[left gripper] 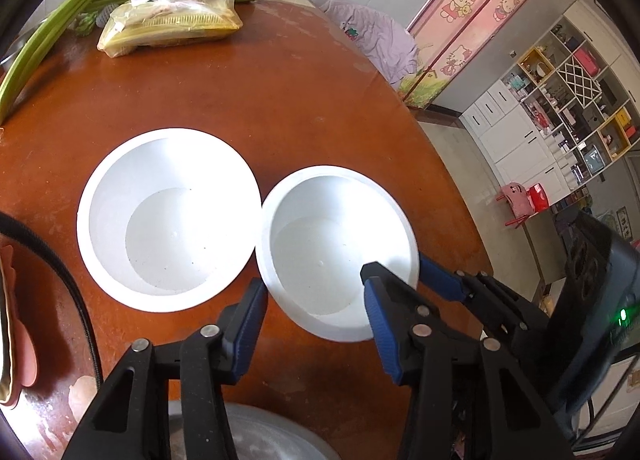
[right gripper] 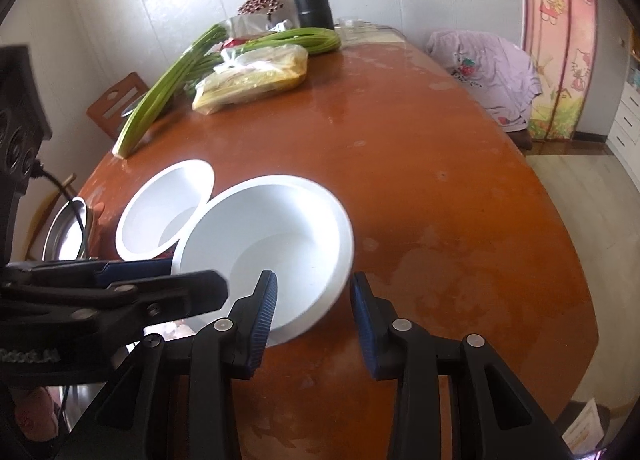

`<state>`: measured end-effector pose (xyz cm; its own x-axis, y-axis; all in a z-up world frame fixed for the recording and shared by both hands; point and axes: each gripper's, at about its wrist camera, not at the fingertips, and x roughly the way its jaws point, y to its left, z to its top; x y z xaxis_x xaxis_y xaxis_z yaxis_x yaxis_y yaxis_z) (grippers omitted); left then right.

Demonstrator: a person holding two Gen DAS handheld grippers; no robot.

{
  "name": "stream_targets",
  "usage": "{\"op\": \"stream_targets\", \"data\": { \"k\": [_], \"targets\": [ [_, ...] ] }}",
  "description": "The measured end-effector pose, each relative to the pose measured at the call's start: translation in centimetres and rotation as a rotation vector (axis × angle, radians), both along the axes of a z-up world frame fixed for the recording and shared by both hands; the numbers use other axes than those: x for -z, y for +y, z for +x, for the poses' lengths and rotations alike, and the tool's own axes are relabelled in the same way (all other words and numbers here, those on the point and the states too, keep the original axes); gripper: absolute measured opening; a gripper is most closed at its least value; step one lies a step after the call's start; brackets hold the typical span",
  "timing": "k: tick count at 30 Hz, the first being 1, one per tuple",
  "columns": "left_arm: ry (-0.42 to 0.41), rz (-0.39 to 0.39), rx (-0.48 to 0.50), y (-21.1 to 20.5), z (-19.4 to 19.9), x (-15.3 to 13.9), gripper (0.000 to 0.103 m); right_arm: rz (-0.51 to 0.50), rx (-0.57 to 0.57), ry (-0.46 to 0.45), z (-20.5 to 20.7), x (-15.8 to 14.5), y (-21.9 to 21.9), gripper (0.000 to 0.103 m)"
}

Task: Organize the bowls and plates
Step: 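Move the right tool to the white paper bowl rim and close it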

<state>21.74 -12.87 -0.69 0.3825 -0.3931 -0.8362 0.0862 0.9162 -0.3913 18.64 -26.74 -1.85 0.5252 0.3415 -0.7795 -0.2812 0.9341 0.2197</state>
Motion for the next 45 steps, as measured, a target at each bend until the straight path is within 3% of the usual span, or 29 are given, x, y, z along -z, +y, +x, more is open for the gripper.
{"op": "stream_targets", "data": {
  "k": [7, 22, 45],
  "targets": [
    [-0.001, 0.012, -0.003, 0.1, 0.4, 0.4, 0.04, -0.016, -0.009, -0.02, -0.7, -0.2, 0.5, 0.037],
    [-0.073, 0.009, 0.008, 0.9, -2.1, -2.5, 0.04, 0.018, -0.01, -0.069, -3.0, -2.8, 0.3, 0.037],
    [-0.174, 0.012, -0.019, 3.9, -8.2, -6.2, 0.04, 0.03, -0.059, -0.165, -7.9, -7.1, 3.5, 0.037]
  ]
}}
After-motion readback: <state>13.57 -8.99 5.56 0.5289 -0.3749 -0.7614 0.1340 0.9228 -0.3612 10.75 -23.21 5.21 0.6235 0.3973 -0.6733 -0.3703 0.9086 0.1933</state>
